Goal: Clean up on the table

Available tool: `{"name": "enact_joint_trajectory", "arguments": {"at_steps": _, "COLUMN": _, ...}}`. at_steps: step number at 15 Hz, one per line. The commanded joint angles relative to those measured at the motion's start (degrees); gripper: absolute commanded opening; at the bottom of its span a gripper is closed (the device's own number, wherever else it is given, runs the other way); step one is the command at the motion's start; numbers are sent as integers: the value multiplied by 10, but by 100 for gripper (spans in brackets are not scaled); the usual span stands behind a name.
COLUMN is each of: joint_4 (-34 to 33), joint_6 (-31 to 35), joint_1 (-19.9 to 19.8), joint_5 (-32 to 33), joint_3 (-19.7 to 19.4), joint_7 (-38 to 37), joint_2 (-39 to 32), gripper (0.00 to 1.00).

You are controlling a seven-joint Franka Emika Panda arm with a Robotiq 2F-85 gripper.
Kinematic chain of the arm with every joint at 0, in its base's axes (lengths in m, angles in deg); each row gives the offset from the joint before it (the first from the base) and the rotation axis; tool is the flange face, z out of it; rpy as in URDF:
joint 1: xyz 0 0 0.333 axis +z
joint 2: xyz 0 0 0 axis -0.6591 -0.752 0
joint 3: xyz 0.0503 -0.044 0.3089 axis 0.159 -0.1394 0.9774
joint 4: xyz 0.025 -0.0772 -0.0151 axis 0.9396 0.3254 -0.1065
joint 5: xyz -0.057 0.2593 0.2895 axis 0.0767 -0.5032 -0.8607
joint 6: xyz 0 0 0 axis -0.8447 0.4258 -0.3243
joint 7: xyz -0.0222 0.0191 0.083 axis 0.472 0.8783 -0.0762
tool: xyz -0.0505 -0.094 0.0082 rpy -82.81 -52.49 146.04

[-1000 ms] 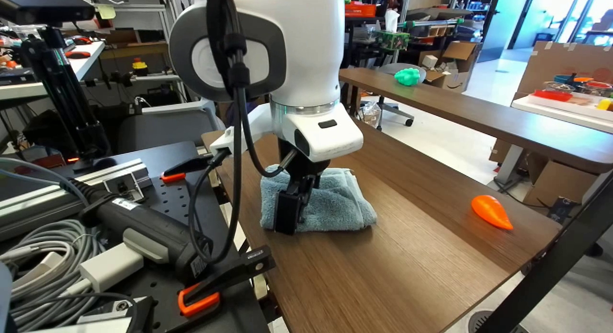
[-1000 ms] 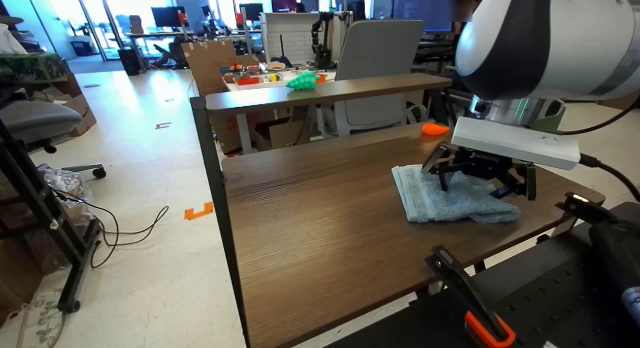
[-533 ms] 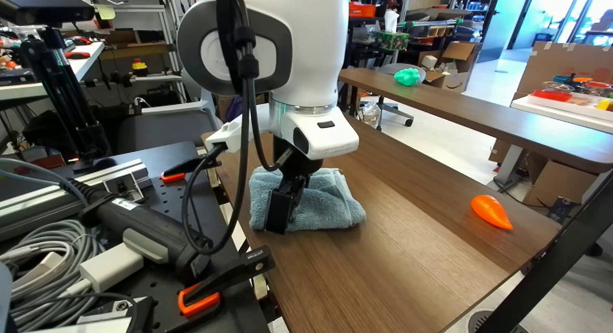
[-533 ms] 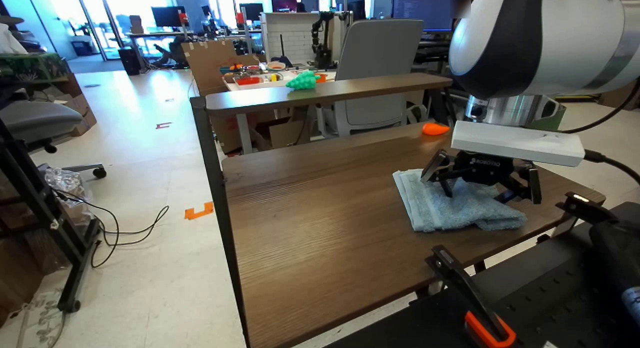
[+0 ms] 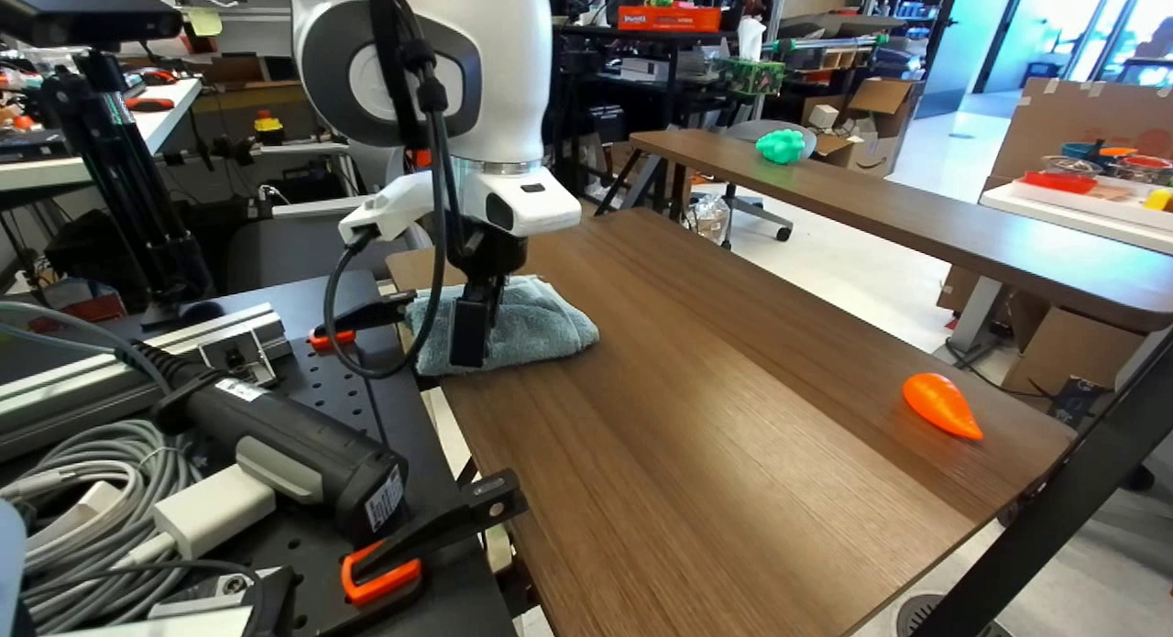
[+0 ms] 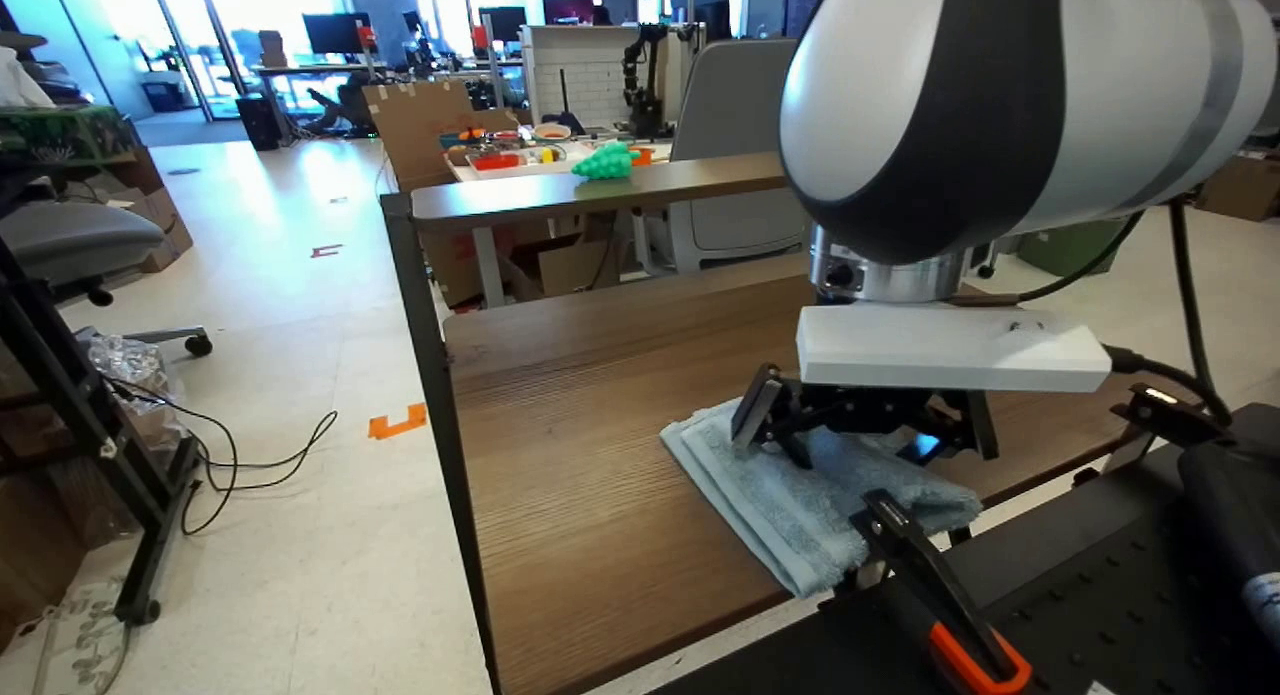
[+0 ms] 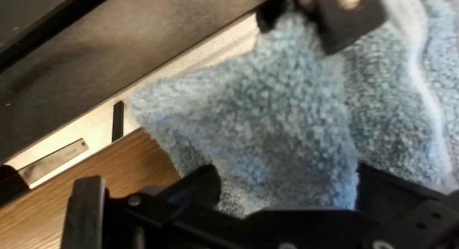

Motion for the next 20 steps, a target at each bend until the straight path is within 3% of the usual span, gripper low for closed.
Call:
{"name": "enact_joint_trajectory", "arguments": {"at_steps": 1, "joint_4": -13, "joint_6": 41, "joint_1": 1, "joint_5": -33, "joint_3": 51, "joint_7": -11, "joint_2": -7, "gripper": 100}}
{"name": "enact_joint_trajectory", "arguments": {"at_steps": 5, "joint_4": -52, "joint_6": 103, "joint_1": -68, "joint_5": -114, "joint_3": 123, "joint_7": 0, "joint_2": -17, "gripper": 100}}
{"name": "enact_joint_trajectory", "arguments": {"at_steps": 7, "joint_4": -83, "joint_6": 106, "joint_1": -102, "joint_5": -137, "joint_3": 126, "joint_7": 1, "joint_2": -23, "gripper": 100}}
{"name": "enact_joint_trajectory", "arguments": {"at_steps": 14, "joint_4": -180, "joint_6": 62, "joint_1": -208, "joint_5": -163, "joint_3": 82, "joint_7": -1, "joint_2": -66, "gripper": 100}}
{"name": "enact_joint_trajectory", "arguments": {"at_steps": 17, "joint_4": -184, "joint_6": 25, "joint_1": -240, "joint_5": -168, "joint_3": 91, "joint_7": 10, "joint_2": -51, "gripper": 100}}
{"name": "enact_joint_trajectory", "arguments": {"at_steps": 20, "joint_4": -138, "joint_6": 17, "joint_1": -258, "joint_5": -197, "joint_3": 137, "joint_7": 41, "joint_2": 4, "gripper": 100}}
